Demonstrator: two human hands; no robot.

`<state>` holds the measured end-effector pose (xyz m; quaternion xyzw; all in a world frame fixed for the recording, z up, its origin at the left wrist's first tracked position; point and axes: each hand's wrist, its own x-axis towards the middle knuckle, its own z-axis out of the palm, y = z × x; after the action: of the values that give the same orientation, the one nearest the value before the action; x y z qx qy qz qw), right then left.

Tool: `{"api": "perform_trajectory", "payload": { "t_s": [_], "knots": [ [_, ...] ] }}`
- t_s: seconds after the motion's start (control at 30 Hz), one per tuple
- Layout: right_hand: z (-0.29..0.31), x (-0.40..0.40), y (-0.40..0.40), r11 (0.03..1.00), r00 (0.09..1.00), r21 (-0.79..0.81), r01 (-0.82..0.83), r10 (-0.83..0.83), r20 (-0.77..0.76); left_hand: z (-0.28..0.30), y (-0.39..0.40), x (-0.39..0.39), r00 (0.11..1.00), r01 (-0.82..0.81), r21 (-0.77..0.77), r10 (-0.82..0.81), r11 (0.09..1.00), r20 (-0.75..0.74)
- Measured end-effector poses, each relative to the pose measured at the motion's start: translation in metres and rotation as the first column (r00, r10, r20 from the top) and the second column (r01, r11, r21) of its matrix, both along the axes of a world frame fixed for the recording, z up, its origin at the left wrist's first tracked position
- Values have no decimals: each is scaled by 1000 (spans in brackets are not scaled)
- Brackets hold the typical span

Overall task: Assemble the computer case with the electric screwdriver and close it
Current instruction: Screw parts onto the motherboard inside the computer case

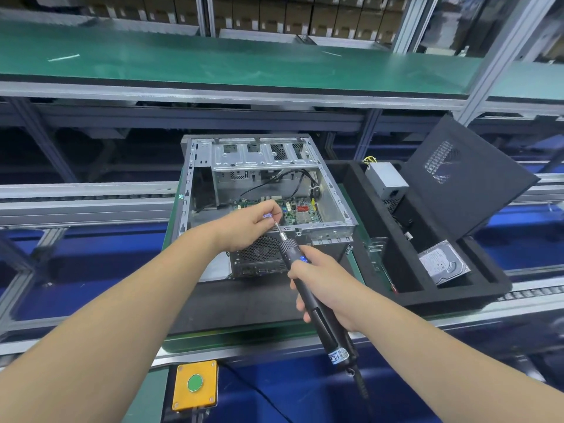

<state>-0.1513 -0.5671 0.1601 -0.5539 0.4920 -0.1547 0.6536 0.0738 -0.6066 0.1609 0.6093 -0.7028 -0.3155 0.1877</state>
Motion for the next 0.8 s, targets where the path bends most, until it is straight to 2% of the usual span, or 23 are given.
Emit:
{"api": "perform_trajectory", "payload": {
  "t_s": [0.27,0.5,0.8],
  "knots": [
    [5,-10,-6,998,996,-9,-60,59,-73,-5,1,-1,992,40,-29,-37,999,119],
    [3,-13,-5,996,991,-45,-71,66,-113,-3,0,2,999,31,-27,-29,999,44],
    [-3,-14,-7,996,992,-61,-64,57,-109,-4,-1,2,997,33,-25,-31,999,70]
  ]
}}
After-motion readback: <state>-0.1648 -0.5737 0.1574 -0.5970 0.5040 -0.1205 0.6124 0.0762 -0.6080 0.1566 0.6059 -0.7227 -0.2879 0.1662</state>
